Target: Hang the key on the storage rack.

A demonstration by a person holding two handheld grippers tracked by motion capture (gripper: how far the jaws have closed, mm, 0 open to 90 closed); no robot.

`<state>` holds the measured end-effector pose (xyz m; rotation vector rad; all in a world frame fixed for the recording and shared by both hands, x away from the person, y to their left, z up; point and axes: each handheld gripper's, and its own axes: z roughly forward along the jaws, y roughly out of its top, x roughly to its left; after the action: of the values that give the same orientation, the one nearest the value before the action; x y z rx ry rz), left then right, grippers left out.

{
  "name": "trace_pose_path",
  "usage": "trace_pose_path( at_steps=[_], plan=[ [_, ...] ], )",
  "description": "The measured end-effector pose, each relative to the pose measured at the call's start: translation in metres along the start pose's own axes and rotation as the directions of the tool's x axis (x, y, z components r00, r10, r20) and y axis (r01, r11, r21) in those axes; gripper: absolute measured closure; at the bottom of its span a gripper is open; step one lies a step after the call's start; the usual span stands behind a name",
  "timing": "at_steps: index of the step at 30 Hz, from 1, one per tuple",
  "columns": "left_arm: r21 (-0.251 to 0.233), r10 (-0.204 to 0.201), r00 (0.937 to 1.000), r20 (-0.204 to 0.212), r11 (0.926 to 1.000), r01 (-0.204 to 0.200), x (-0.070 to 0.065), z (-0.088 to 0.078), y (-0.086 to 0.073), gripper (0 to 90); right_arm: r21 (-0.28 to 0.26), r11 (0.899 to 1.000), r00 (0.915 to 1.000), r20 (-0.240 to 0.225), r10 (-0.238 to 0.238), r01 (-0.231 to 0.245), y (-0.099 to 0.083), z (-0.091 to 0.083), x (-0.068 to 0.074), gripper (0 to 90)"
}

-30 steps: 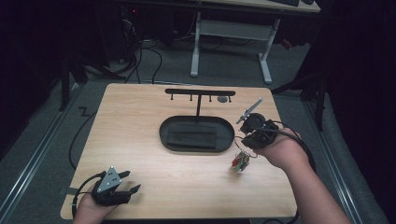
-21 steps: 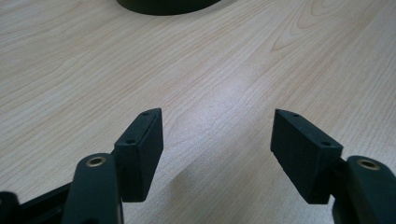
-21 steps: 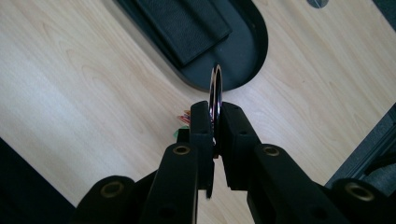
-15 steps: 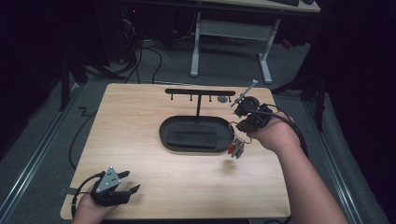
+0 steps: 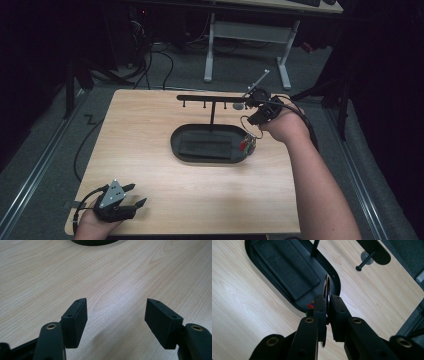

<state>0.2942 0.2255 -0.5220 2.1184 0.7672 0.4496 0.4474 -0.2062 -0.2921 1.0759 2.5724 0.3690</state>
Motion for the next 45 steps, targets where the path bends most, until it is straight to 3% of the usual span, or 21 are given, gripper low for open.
trace_pose_path(
  at_steps=[9,24,40,45],
  plan=[
    [0.001,-0.004,1.0,0.004,1.0,0.004,-0.001,0.0,-0.002,35.3,-0.018,0.999,0.9994,-0.01,0.033,-0.033,0.012,0.012,-0.017,84.3],
    [0.017,-0.015,0.9999,0.009,0.9998,0.015,0.002,0.003,-0.005,35.4,-0.004,0.997,0.9972,-0.002,0.074,-0.074,0.023,0.035,-0.042,84.2],
    [0.027,-0.003,0.9999,0.017,0.9996,0.003,0.003,0.004,-0.005,35.3,0.028,0.994,0.9937,0.047,0.101,-0.103,0.027,0.047,-0.05,82.7],
    [0.021,-0.003,0.9999,0.013,0.9998,0.003,0.002,0.004,-0.005,35.4,-0.016,0.992,0.9907,0.05,0.127,-0.126,0.025,0.042,-0.049,79.6]
  ],
)
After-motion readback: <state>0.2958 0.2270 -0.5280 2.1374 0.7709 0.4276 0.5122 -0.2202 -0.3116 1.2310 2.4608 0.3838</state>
